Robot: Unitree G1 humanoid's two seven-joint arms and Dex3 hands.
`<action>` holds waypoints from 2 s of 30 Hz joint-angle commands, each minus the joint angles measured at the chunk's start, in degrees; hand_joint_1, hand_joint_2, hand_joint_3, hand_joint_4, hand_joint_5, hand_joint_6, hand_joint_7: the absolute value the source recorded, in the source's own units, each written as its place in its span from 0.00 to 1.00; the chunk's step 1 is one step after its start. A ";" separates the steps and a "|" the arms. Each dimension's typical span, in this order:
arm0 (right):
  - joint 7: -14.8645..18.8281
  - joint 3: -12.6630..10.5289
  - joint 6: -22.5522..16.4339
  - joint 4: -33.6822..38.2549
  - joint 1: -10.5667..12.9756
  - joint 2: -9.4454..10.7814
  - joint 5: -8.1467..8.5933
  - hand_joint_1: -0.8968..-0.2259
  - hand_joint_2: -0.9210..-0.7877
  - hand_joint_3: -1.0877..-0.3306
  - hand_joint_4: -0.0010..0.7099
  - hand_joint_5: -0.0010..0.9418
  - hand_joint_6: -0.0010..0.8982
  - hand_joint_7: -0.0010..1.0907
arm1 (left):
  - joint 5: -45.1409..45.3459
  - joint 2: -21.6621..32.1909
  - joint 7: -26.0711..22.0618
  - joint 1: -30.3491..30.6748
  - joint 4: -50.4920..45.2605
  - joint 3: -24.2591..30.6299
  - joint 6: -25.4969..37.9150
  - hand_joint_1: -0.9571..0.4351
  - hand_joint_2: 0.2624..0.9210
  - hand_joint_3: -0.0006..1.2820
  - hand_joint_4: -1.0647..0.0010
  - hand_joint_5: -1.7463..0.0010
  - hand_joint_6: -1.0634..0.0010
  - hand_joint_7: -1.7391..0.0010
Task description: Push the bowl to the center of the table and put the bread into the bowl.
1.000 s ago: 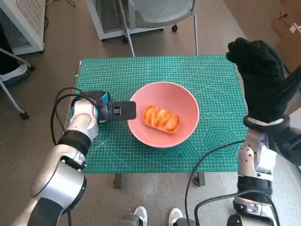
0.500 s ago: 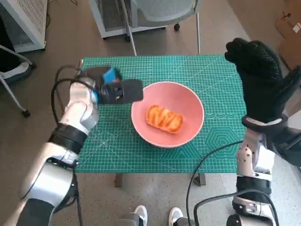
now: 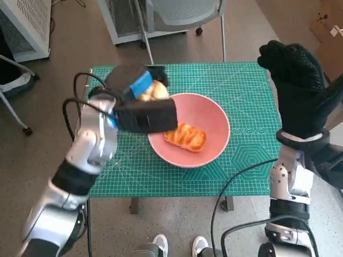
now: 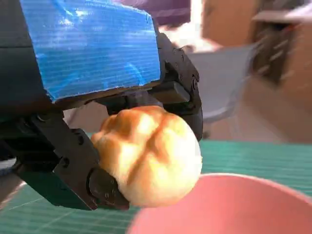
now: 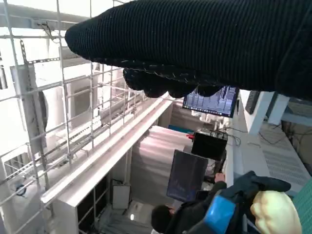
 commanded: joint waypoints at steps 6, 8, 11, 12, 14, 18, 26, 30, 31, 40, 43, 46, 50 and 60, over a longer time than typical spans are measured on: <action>1.13 0.75 0.51 1.66 1.69 0.36 -0.38 0.46 0.00 0.55 0.46 0.00 0.42 0.00 | 2.39 -1.75 -4.71 3.33 -22.60 -1.73 -1.62 0.69 0.97 0.03 0.23 0.38 0.38 0.38; 1.12 0.78 0.46 1.62 1.75 0.36 -0.36 0.46 0.00 0.55 0.46 0.00 0.42 0.00 | 2.66 -2.33 -5.10 3.28 -22.40 -2.27 -1.59 0.69 0.97 0.03 0.23 0.38 0.38 0.38; 1.04 0.80 0.43 1.47 1.90 0.38 -0.41 0.46 0.00 0.55 0.46 0.00 0.42 0.00 | 2.86 -3.93 -5.61 3.04 -21.06 -3.43 -2.19 0.69 0.97 0.03 0.22 0.38 0.39 0.38; 0.93 0.77 0.51 1.22 2.04 0.31 -0.41 0.46 0.00 0.55 0.46 0.00 0.42 0.00 | 2.35 -4.69 -5.28 2.95 -19.65 -3.79 -3.03 0.69 0.97 0.03 0.22 0.37 0.39 0.39; 0.65 0.78 0.60 0.74 2.29 0.28 -0.52 0.46 0.00 0.55 0.46 0.00 0.41 0.00 | 1.21 -5.72 -4.68 2.98 -17.34 -3.88 -4.56 0.69 0.97 0.03 0.22 0.39 0.40 0.37; 0.27 0.75 0.63 0.05 2.69 0.21 -0.77 0.46 0.00 0.54 0.46 0.00 0.41 0.00 | -1.82 -7.41 -4.04 3.10 -12.87 -2.88 -7.41 0.69 0.99 0.03 0.23 0.41 0.43 0.32; -0.52 0.77 0.73 -1.14 3.37 0.06 -1.08 0.47 0.00 0.54 0.46 0.00 0.42 0.00 | -7.84 -9.44 -7.40 3.11 -7.00 -0.77 -5.55 0.77 0.95 0.11 0.61 0.46 0.63 0.66; -1.00 0.90 0.61 -1.50 3.63 0.12 -1.37 0.47 0.00 0.54 0.46 0.00 0.42 0.00 | -8.67 -9.23 -7.00 3.69 -5.62 -0.01 -5.28 0.58 0.91 0.04 0.86 0.88 0.79 0.86; -1.13 0.91 0.56 -1.50 3.65 0.13 -1.47 0.47 0.00 0.54 0.46 0.00 0.41 0.00 | -8.94 -9.13 -6.69 3.86 -5.30 0.26 -5.59 0.56 0.90 0.04 0.88 0.90 0.80 0.87; -1.92 1.04 0.16 -1.59 3.70 0.44 -2.33 0.47 0.00 0.54 0.46 0.00 0.41 0.00 | -12.74 -8.66 -6.46 4.49 -2.63 2.62 -8.25 0.44 0.91 0.01 0.99 1.00 0.85 0.93; -2.18 1.10 -0.07 -1.43 3.48 0.56 -2.84 0.47 0.00 0.54 0.46 0.00 0.41 0.00 | -14.40 -8.42 -6.31 5.44 -2.71 3.69 -8.92 0.43 0.91 0.01 1.00 1.00 0.85 0.93; -2.34 1.15 -0.14 -1.30 3.33 0.63 -3.10 0.48 0.00 0.54 0.46 0.00 0.41 0.00 | -15.61 -8.31 -5.92 6.13 -2.71 4.46 -9.93 0.42 0.91 0.01 1.00 1.00 0.85 0.93; -2.63 1.35 -0.13 -1.17 2.98 0.75 -3.39 0.48 0.00 0.53 0.46 0.00 0.40 0.00 | -21.38 -8.21 -5.81 7.80 -1.36 7.92 -14.95 0.39 0.91 0.01 1.00 1.00 0.85 0.93; -2.85 1.77 -0.19 -0.78 2.23 0.98 -3.50 0.48 0.00 0.54 0.46 0.00 0.41 0.00 | -32.03 -8.67 -2.86 10.36 5.90 14.78 -31.16 0.29 0.95 0.01 1.00 1.00 0.85 0.93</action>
